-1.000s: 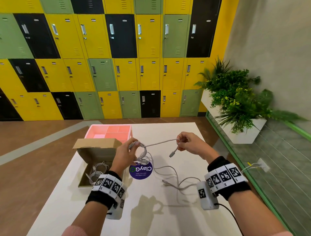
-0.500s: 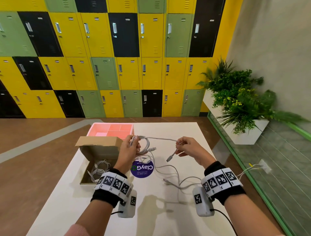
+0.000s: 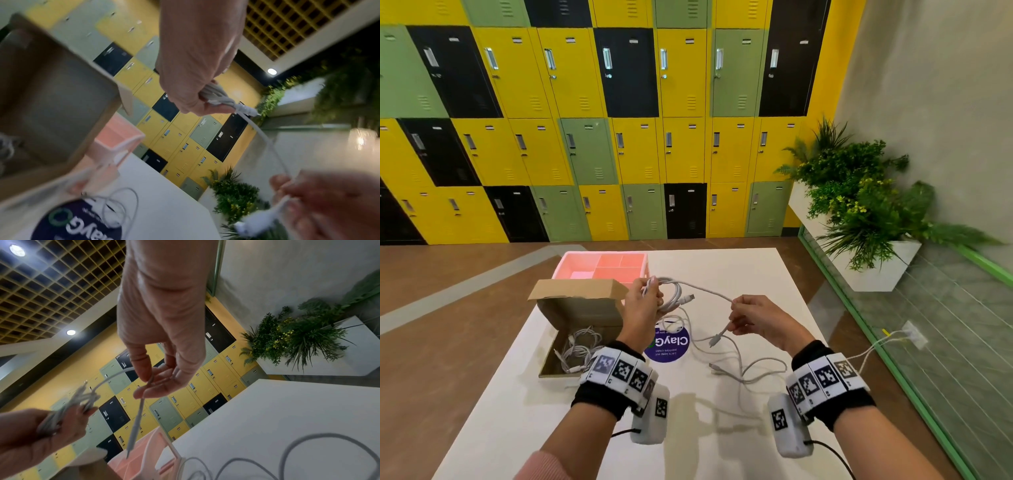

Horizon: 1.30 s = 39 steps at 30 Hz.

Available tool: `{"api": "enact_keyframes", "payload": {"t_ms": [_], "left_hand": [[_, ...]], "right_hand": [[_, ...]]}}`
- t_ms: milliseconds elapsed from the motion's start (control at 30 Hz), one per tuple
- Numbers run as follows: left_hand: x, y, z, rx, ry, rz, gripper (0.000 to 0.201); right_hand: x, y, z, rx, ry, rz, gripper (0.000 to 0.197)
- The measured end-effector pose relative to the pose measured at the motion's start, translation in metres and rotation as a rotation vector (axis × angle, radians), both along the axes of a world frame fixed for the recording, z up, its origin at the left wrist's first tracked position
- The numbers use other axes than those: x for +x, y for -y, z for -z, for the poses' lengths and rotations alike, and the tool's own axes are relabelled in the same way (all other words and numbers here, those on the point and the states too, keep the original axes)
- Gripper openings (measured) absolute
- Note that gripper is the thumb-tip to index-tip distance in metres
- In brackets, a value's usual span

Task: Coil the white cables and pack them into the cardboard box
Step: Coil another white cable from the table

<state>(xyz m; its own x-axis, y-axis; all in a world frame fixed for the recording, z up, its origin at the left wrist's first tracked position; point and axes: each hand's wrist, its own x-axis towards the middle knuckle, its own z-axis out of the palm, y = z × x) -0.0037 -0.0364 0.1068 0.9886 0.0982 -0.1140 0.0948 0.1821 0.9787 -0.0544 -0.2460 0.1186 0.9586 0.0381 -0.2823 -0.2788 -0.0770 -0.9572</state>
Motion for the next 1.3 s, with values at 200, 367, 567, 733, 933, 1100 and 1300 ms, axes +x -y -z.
{"api": "enact_keyframes", "payload": {"t_ms": [200,367,567,733,933,1100,1300], "left_hand": [[-0.010,0.015,-0.004,-0.262,-0.054,0.073,0.019],[-0.016,0.020,-0.008,-0.324,-0.057,0.187,0.022],[-0.014,0.019,-0.013,-0.367,-0.005,0.305,0.028],[-0.012,0.020,-0.017,-0.294,0.068,0.306,0.028],[-0.015,0.023,-0.016,-0.207,0.148,0.269,0.023],[-0.019,0.027,-0.013,-0.175,0.158,0.282,0.020],[-0.022,0.026,-0.013,-0.165,0.178,0.264,0.020]], "right_hand": [[0.001,-0.021,0.027,0.174,-0.075,0.069,0.011],[0.009,-0.028,0.035,0.320,-0.087,0.170,0.012],[0.017,-0.027,0.021,0.409,-0.086,0.195,0.016],[0.019,-0.027,0.017,0.525,-0.110,0.234,0.022],[0.019,-0.029,0.010,0.669,-0.068,0.200,0.023],[0.018,-0.034,0.002,0.673,-0.022,0.034,0.014],[0.014,-0.032,-0.006,0.330,0.030,-0.106,0.013]]}}
